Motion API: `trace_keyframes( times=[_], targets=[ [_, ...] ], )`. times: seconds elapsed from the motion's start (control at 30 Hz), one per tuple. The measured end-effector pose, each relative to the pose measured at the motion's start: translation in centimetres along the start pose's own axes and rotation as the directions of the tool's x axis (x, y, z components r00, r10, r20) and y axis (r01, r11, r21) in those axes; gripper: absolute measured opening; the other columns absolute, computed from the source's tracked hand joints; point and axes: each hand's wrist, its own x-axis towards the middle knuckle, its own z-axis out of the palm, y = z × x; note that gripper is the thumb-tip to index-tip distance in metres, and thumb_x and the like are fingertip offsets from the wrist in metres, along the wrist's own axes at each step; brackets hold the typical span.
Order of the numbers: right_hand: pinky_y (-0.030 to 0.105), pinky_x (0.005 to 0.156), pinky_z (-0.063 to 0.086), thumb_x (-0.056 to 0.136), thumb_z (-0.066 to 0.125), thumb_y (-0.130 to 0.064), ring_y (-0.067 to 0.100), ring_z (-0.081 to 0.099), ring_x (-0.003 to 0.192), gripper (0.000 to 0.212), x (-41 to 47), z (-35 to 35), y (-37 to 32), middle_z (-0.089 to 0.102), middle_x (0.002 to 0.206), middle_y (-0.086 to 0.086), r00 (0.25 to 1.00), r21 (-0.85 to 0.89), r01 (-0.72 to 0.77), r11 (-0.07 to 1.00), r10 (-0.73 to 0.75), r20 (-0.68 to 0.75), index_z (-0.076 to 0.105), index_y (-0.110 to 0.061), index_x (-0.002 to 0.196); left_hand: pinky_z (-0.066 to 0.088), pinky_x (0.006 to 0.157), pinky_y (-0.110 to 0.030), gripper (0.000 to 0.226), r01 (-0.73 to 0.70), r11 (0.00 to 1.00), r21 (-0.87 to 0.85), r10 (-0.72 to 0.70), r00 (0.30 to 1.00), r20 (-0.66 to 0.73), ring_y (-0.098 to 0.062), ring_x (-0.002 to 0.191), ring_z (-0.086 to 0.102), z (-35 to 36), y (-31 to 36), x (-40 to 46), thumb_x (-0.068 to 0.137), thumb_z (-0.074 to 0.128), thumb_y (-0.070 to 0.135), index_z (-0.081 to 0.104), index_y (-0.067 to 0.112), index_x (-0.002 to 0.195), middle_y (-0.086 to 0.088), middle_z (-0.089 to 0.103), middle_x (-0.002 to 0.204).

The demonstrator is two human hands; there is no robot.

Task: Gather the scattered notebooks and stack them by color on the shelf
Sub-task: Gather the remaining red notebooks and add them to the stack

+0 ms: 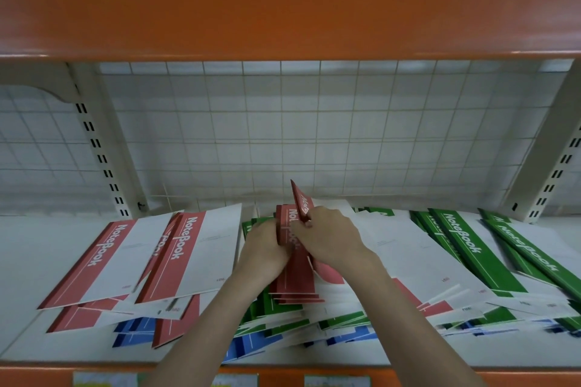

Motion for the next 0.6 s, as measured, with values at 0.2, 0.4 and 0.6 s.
trace_keyframes(
  times=[0.2, 0.4, 0.6],
  targets=[
    [0.026, 0.048, 0.031, 0.093, 0.046, -0.039, 0.015, 0.046, 0.058, 0.036, -0.4, -0.2, 0.1, 0.049, 0.066, -0.002, 1.000, 0.035, 0.018, 0.999, -0.017, -0.013, 0.039, -0.021, 0.062, 0.046, 0.073, -0.017, 0.039, 0.144, 0.912, -0.384, -0.192, 0.977, -0.090, -0.010, 0.100, 0.054, -0.4, 0.3, 0.2, 0.093, 0.058, 0.012, 0.052, 0.016, 0.131, 0.002, 0.058, 0.122],
    [0.026, 0.051, 0.034, 0.094, 0.044, -0.034, 0.021, 0.051, 0.064, 0.037, -0.8, -0.7, -0.4, 0.051, 0.067, 0.001, 0.999, 0.075, 0.036, 0.997, -0.036, -0.001, 0.042, -0.017, 0.062, 0.053, 0.088, -0.039, 0.033, 0.302, 0.745, -0.595, -0.309, 0.946, 0.093, -0.022, 0.098, 0.065, 0.4, 1.5, -0.1, 0.101, 0.038, 0.039, 0.059, 0.020, 0.116, -0.006, 0.066, 0.108],
    [0.026, 0.050, 0.033, 0.095, 0.041, -0.035, 0.017, 0.049, 0.060, 0.033, -1.4, -0.4, -0.7, 0.053, 0.070, 0.001, 0.997, 0.053, 0.071, 0.996, -0.070, -0.028, 0.045, -0.016, 0.068, 0.052, 0.091, -0.038, 0.040, 0.340, 0.674, -0.656, -0.284, 0.939, 0.195, -0.019, 0.100, 0.064, 0.3, 1.1, 0.1, 0.095, 0.037, 0.055, 0.057, 0.027, 0.116, -0.001, 0.065, 0.109]
  ],
)
